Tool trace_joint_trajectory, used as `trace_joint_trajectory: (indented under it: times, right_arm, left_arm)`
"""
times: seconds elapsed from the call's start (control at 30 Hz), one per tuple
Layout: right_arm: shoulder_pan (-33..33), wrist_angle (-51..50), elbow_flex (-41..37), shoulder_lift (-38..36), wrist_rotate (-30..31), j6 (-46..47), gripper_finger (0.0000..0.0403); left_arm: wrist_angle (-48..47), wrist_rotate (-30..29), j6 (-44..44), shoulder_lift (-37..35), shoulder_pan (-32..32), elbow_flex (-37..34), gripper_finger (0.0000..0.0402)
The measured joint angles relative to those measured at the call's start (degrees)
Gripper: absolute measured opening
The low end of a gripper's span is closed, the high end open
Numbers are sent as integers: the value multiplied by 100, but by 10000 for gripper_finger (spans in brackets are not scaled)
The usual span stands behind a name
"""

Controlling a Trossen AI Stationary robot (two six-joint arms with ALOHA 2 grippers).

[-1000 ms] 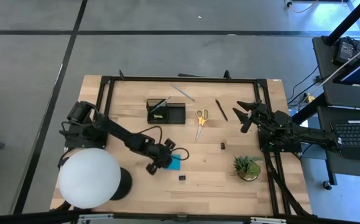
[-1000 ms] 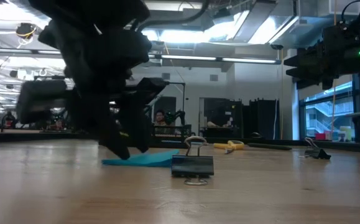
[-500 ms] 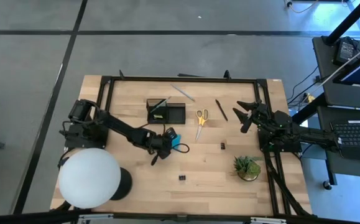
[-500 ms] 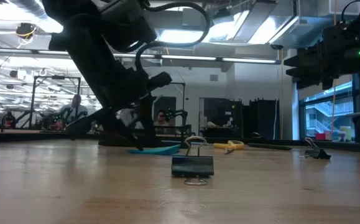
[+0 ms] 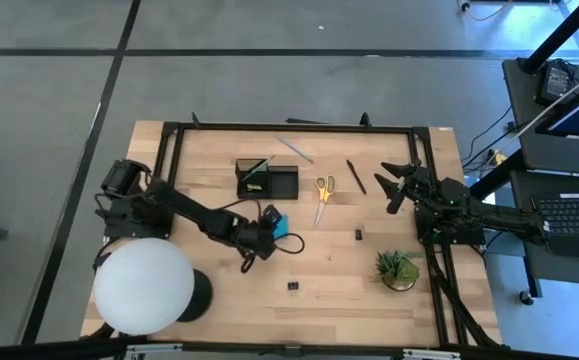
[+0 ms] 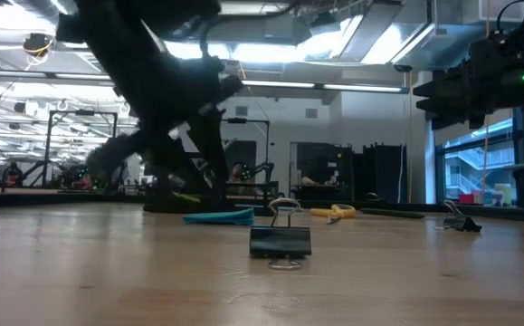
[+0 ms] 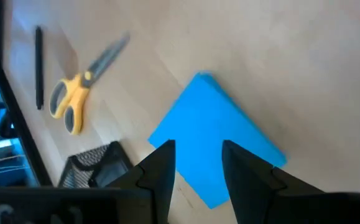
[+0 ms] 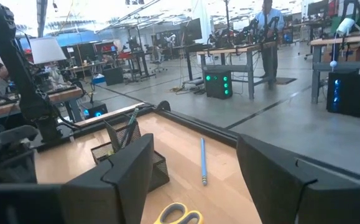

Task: Pick and place office supplies into organizer
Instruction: Put the blue sticky notes into the black desk organizer

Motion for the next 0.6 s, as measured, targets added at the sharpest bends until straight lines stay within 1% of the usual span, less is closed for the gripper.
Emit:
trace_joint_trajectory:
  times: [0.13, 0.27, 0.33, 0.4, 0.47, 0.53, 0.6]
  right_arm:
    - [0, -2, 0, -1, 0, 45, 233]
    - [1, 1, 0, -1, 0, 47, 233]
    - [1, -2, 0, -1, 0, 44, 233]
    - [0, 1, 0, -2, 0, 42, 233]
    - [1, -2, 0, 0, 0, 47, 233]
    - [1, -1, 0, 0, 0, 47, 233]
    - [2, 1, 0, -1, 0, 49, 233]
  left_arm:
    - [17, -22, -727, -211, -154, -2, 127]
    - [364, -22, -1993, -265, -203, 2, 127]
    - [505, -43, -2333, -218, -192, 9, 127]
    - [574, -89, -2378, -123, -217, 15, 127]
    - [849, -202, -2323, 11, -283, 13, 127]
    - [1073, -417, -2226, 162, -364, 41, 127]
    - [1106, -651, -2207, 343, -449, 193, 127]
